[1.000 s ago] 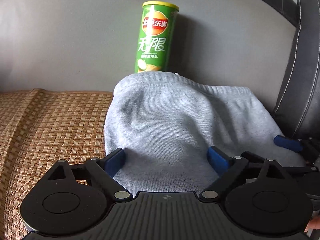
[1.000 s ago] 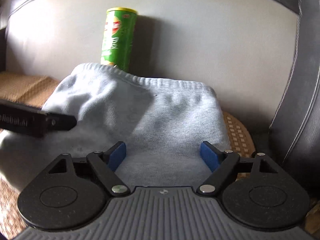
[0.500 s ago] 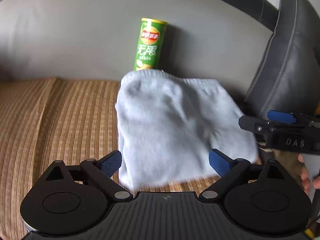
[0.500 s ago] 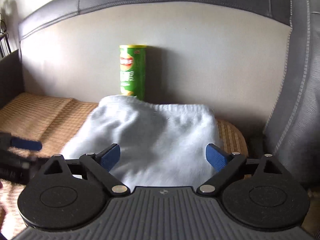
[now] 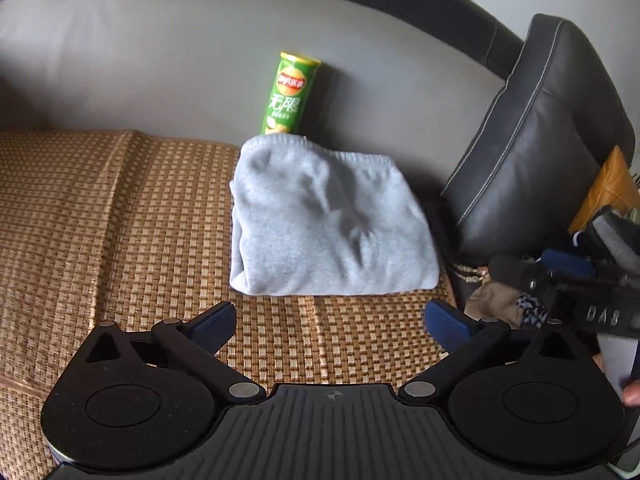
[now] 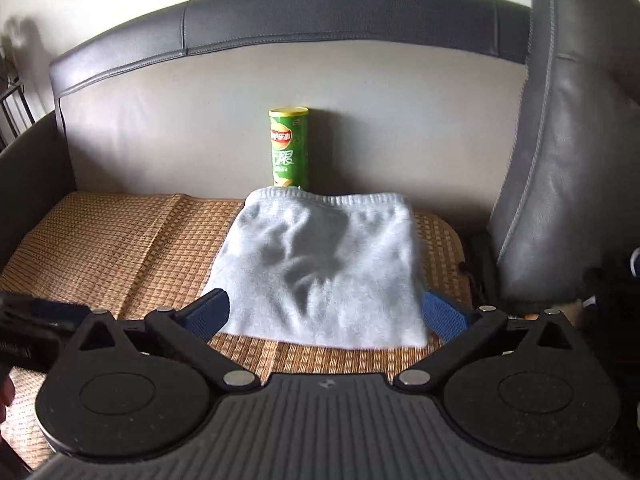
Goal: Fold clothes
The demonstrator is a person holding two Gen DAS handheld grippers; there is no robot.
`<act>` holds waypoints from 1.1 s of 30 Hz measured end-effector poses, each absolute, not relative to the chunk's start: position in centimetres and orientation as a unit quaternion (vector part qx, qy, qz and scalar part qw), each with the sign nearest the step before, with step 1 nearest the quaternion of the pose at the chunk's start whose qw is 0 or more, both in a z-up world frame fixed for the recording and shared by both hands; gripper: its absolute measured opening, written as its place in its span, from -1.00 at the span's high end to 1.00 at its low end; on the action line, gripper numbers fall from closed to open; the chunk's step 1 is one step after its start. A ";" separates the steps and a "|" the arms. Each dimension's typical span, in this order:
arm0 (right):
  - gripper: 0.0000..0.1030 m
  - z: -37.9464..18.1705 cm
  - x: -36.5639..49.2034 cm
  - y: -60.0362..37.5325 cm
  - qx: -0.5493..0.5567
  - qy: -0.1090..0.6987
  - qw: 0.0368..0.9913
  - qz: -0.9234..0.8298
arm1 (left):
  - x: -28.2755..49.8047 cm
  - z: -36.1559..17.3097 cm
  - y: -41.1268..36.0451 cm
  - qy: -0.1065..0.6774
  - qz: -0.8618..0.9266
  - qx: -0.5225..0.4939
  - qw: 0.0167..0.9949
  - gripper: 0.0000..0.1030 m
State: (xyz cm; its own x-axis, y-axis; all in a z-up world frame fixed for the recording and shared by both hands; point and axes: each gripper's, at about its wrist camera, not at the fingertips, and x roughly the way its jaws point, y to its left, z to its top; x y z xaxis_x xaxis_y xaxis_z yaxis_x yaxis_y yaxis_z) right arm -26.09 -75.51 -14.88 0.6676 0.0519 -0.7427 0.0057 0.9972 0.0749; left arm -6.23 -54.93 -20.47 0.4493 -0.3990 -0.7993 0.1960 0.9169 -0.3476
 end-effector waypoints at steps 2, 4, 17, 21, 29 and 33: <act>-0.99 -14.6 -26.6 -75.9 0.034 0.412 0.910 0.022 | -6.2 -19.8 -55.5 0.498 -0.160 -0.105 0.846 -1.00; -0.99 -14.3 -27.1 -76.2 0.032 0.417 0.908 0.031 | -6.4 -19.3 -56.3 0.502 -0.138 -0.110 0.847 -1.00; -0.99 -13.2 -28.5 -78.2 0.035 0.423 0.903 0.072 | -7.5 -17.1 -60.0 0.509 -0.072 -0.070 0.855 -1.00; -0.99 -12.9 -28.8 -78.3 0.040 0.420 0.904 0.067 | -7.7 -16.8 -60.8 0.505 -0.074 -0.057 0.858 -1.00; -0.99 -12.6 -29.0 -78.6 0.046 0.420 0.905 0.058 | -7.9 -16.5 -61.4 0.506 -0.077 -0.045 0.858 -1.00; -0.99 -12.6 -28.9 -78.4 0.047 0.422 0.904 0.058 | -7.8 -16.6 -61.7 0.507 -0.079 -0.037 0.858 -1.00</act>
State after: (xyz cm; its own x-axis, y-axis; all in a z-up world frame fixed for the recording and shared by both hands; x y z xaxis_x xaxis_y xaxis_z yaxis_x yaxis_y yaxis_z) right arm -28.89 -78.42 -12.63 0.6375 0.1446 -0.7568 -0.0647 0.9888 0.1345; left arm -7.75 -61.67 -16.58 0.4735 -0.1730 -0.8637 0.0973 0.9848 -0.1439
